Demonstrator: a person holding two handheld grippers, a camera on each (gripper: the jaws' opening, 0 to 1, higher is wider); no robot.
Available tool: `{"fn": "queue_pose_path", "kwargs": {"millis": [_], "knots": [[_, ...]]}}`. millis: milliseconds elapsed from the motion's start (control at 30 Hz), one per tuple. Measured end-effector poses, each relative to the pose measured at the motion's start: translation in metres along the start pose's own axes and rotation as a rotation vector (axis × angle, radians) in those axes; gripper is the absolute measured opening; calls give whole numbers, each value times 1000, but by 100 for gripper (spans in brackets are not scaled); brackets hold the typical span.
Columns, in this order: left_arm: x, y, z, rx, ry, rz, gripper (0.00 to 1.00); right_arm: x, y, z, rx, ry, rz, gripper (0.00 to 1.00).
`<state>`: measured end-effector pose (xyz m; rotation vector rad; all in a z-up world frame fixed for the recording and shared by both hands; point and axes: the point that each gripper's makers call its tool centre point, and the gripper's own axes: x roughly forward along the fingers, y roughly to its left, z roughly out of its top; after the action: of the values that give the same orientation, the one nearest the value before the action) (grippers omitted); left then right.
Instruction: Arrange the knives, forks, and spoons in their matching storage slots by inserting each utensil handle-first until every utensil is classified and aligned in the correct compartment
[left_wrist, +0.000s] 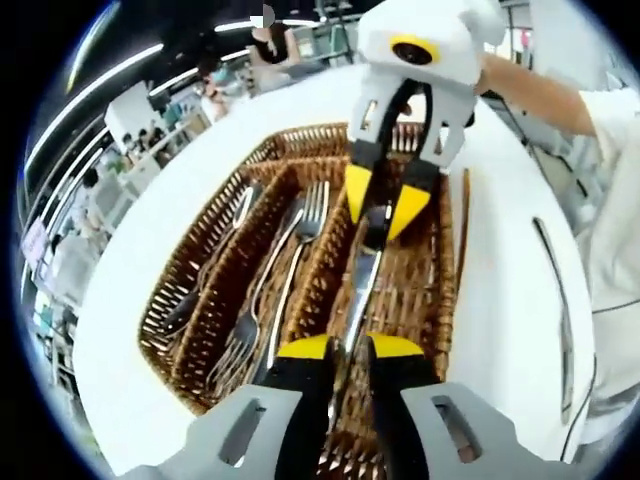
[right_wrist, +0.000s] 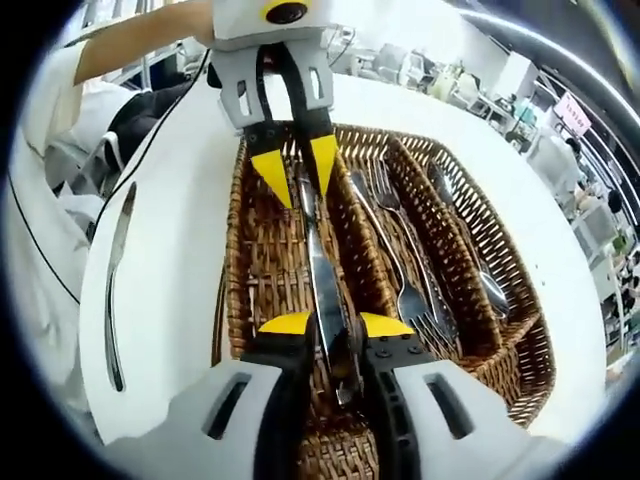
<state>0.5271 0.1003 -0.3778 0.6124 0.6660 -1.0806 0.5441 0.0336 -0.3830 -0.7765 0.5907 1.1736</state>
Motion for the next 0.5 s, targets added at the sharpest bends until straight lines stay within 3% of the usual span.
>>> {"fn": "queue_pose_path", "kwargs": {"millis": [500], "knots": [[-20,35,8,-6,-71,84,46,-20,-1,0,16,-38,-71,24]]}}
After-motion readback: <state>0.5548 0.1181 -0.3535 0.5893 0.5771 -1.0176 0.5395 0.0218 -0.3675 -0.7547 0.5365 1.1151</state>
